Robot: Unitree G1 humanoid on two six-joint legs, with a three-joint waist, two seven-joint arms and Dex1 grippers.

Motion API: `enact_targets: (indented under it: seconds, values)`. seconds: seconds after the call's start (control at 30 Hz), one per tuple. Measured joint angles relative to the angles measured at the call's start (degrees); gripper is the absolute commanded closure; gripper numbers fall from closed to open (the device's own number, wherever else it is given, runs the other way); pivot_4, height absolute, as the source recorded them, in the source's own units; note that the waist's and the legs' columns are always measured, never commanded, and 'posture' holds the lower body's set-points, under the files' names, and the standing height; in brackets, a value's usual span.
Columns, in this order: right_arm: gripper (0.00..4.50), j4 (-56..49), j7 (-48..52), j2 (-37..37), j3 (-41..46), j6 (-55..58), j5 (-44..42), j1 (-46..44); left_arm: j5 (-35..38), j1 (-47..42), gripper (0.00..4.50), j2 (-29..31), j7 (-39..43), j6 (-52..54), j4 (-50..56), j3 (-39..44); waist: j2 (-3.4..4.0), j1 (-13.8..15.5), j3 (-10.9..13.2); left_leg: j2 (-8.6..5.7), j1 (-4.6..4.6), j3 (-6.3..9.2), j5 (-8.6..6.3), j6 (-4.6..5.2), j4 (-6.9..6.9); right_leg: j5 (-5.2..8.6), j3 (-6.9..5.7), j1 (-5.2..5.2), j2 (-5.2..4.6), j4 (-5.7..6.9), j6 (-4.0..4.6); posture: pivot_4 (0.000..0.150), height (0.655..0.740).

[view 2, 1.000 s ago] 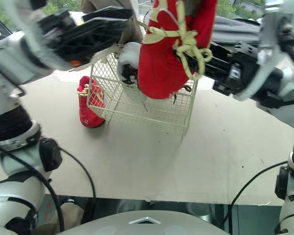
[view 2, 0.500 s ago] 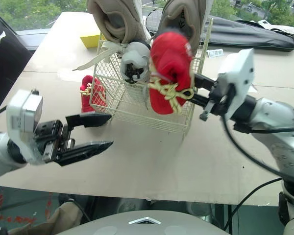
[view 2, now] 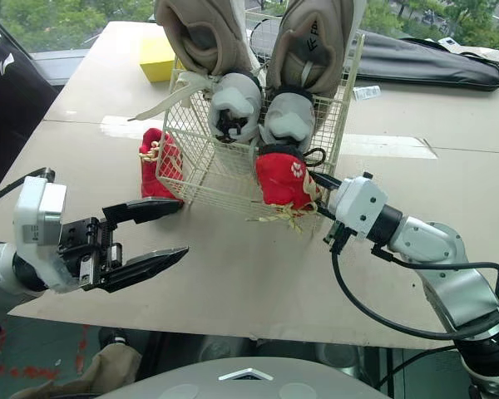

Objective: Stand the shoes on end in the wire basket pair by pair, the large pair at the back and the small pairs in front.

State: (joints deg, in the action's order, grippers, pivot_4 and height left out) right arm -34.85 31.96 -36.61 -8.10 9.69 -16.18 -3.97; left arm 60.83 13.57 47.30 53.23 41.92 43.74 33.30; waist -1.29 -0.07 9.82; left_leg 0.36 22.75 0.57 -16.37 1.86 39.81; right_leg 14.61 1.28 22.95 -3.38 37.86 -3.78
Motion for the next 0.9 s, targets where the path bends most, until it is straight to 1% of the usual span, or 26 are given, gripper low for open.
enact_targets:
  seconds: [0.1,0.23,0.37,0.47,0.53,0.57,0.63,0.7,0.77,0.9]
  values:
    - [4.12,4.7,-0.5,4.2,-0.5,-2.6,1.3,-2.1,0.0,-0.7,0.00,0.0,-0.5,-0.8,0.0,-0.6,0.00,-0.2,0.0,-0.01,-0.38,-0.06,-0.01,0.01,-0.11,0.03,0.05,-0.30,-0.04,-0.05,0.21,0.150,0.7400]
    - [4.12,15.0,2.6,2.9,1.2,-8.1,2.7,-6.6,-0.6,-0.7,0.00,0.1,0.4,-2.3,-0.5,-1.9,-0.06,-0.1,0.0,-0.03,-1.06,-0.12,0.00,0.03,-0.25,-0.01,0.07,-0.90,-0.10,-0.20,0.29,0.150,0.7400]
    - [4.13,23.9,8.6,0.4,4.0,-12.4,1.4,-10.9,-1.6,-0.5,0.00,0.2,1.5,-3.7,-1.6,-2.4,-0.06,-0.1,0.0,-0.03,-1.05,-0.11,0.00,0.03,-0.41,0.00,0.04,-0.89,-0.10,-0.28,0.30,0.150,0.7400]
    - [4.13,27.6,12.7,0.3,4.7,-13.7,-0.5,-13.4,-2.2,-1.1,0.00,0.2,1.6,-4.0,-1.9,-3.1,-0.05,0.0,0.0,-0.02,-1.03,-0.06,0.00,0.03,-0.56,-0.01,-0.02,-0.87,-0.12,-0.27,0.30,0.150,0.7400]
    - [3.12,29.2,16.3,0.3,4.5,-13.2,-2.0,-15.4,-2.3,-2.0,0.00,0.4,1.5,-4.0,-1.9,-4.4,-0.03,-0.2,0.0,-0.02,-1.03,-0.05,0.00,0.02,-0.61,-0.01,-0.03,-0.87,-0.16,-0.28,0.30,0.150,0.7400]
    - [2.80,29.7,17.6,0.4,4.4,-12.9,-2.4,-16.2,-2.3,-2.1,0.00,0.5,1.4,-4.0,-1.9,-4.7,-0.03,-0.4,0.0,-0.01,-1.03,-0.05,0.00,0.02,-0.62,-0.01,-0.03,-0.86,-0.23,-0.28,0.30,0.150,0.7400]
    - [1.77,30.8,19.9,0.3,4.4,-12.2,-3.0,-18.1,-2.3,-2.6,0.00,0.7,1.0,-4.0,-2.0,-4.9,-0.03,-0.6,0.0,0.00,-1.04,-0.04,0.00,0.02,-0.63,0.00,-0.03,-0.86,-0.32,-0.29,0.30,0.150,0.7400]
    - [0.83,31.1,21.9,0.2,4.4,-11.3,-4.0,-18.9,-2.3,-3.1,0.00,0.8,0.4,-4.0,-2.0,-4.9,-0.03,-0.6,0.0,0.02,-1.05,-0.02,0.00,0.02,-0.64,-0.01,-0.03,-0.87,-0.34,-0.28,0.30,0.150,0.7400]
    - [0.03,30.9,22.7,0.0,4.4,-9.4,-4.4,-18.9,-2.2,-3.3,0.00,0.8,0.1,-4.0,-2.0,-5.0,0.02,-0.7,0.0,0.02,-1.04,-0.03,0.00,0.02,-0.64,-0.01,-0.02,-0.86,-0.36,-0.29,0.31,0.150,0.7400]
    - [0.03,27.2,22.6,-2.8,5.0,-5.5,-4.4,-17.6,-2.3,-2.7,0.00,0.8,-0.2,-4.1,-2.0,-5.0,0.07,-0.4,0.0,0.01,-0.96,0.02,-0.01,0.01,-0.66,-0.01,-0.11,-0.83,-0.45,-0.37,0.31,0.150,0.7400]
